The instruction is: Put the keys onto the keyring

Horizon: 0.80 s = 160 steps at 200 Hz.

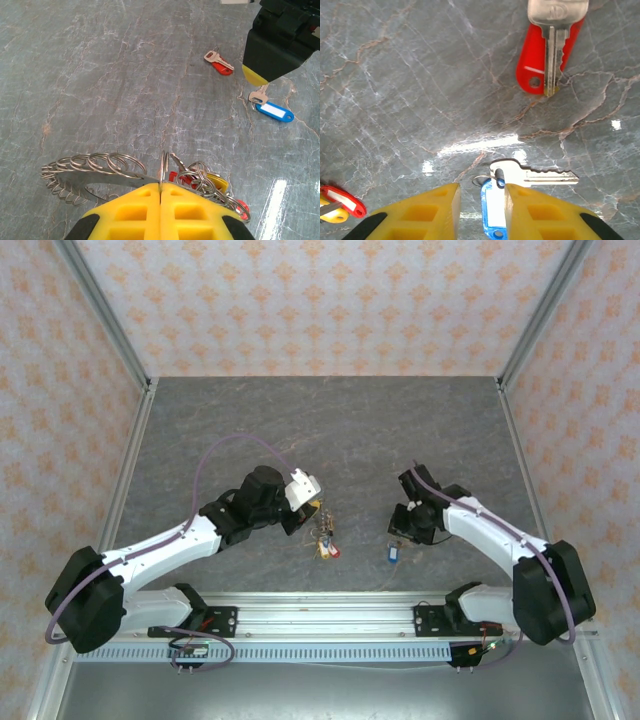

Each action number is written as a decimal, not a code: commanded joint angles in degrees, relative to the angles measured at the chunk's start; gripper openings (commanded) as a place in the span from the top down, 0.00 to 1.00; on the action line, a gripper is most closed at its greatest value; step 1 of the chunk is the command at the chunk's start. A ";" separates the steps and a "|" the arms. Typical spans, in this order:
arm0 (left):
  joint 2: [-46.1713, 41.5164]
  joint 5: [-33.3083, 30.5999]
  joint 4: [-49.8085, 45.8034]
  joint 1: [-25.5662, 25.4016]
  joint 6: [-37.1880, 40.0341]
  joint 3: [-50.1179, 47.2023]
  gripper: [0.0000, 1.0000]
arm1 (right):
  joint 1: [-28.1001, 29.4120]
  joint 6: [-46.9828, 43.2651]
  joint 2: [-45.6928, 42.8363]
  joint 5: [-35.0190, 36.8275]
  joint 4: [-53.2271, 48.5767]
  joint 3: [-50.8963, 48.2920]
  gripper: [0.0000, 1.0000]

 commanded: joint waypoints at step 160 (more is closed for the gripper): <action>-1.21 -0.12 2.94 1.97 -1.19 0.76 1.00 | 10.92 10.88 13.29 10.98 -5.72 6.57 0.66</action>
